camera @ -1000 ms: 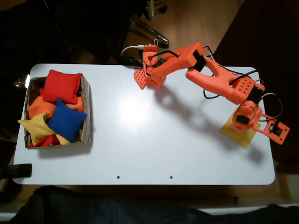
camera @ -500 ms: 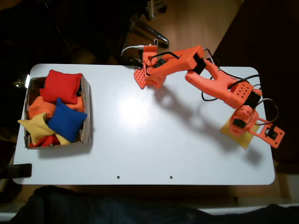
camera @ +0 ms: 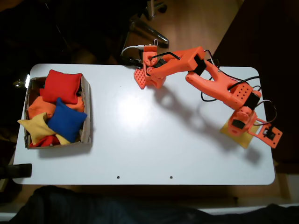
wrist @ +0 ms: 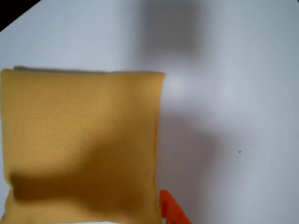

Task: Grasp a bag and put it in the box.

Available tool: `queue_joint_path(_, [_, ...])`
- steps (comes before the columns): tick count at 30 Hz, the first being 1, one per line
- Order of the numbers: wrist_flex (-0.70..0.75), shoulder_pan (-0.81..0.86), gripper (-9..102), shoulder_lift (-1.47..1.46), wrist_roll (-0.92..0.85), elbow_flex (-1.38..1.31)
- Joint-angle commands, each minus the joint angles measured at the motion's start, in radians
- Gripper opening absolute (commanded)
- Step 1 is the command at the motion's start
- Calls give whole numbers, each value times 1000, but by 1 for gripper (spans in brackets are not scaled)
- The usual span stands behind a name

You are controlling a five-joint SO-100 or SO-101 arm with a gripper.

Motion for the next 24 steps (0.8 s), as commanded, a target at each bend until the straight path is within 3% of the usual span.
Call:
queue_joint_path(1, [-6,2,79,2,-5,-49])
queue_joint_path(24, [-6,-35,81,-129,-6,-183])
